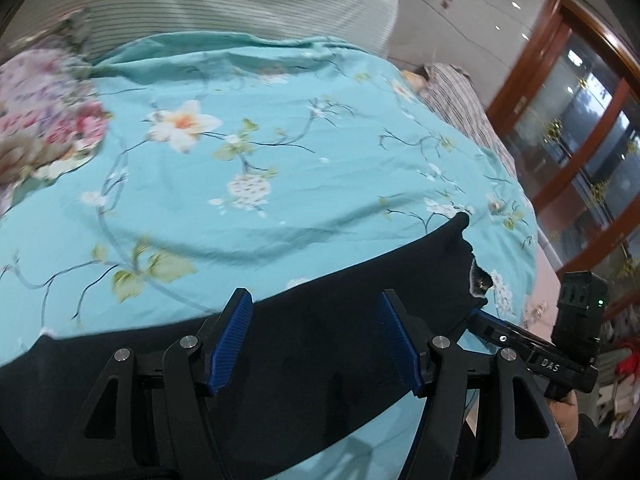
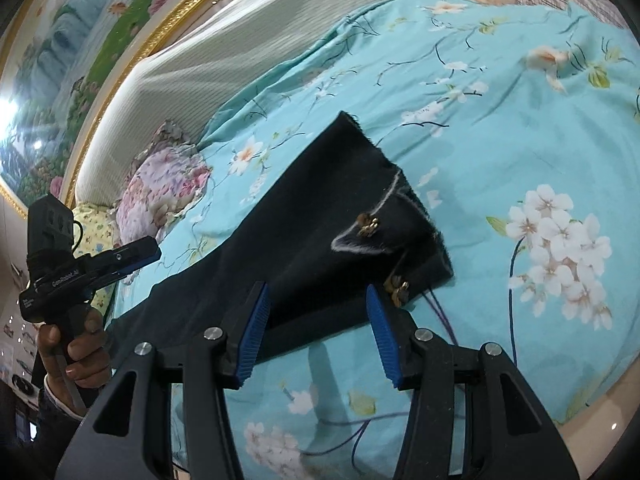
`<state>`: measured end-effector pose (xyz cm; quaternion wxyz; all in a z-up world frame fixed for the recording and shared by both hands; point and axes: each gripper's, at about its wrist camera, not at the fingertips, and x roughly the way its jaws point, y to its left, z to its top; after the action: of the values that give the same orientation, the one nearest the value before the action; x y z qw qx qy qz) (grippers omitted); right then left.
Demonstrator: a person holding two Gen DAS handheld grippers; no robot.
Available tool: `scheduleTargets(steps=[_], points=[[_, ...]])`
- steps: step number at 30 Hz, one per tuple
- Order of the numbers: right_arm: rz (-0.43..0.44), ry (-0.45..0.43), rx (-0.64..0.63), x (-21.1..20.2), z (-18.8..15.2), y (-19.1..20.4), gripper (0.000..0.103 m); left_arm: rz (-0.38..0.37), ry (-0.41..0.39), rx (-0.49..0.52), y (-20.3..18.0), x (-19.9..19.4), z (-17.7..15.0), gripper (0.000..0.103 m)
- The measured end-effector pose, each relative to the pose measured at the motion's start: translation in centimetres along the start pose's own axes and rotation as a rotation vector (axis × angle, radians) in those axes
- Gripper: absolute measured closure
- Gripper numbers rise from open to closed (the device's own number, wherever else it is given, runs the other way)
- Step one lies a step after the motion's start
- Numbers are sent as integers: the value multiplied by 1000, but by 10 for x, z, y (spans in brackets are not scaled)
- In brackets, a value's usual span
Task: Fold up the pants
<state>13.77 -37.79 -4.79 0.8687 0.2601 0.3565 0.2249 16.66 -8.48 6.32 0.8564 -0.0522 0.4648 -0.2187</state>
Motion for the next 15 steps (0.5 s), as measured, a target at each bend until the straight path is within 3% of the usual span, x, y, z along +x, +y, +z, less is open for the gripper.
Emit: scheduleTargets(steps=[7,10,11,15], points=[[15,-23,32,10,9,-5,53,-42,63,100,-22,30,23,35],[8,-29,31,11,11,-8,80,-61,90,137,-34,43,29,35],[10,-27,32,11,12,-9,93,-70,99,148,-37,46,31,35],[50,-54,31,-5,12,-7,97,-106,125,206,-56,58,36,35]])
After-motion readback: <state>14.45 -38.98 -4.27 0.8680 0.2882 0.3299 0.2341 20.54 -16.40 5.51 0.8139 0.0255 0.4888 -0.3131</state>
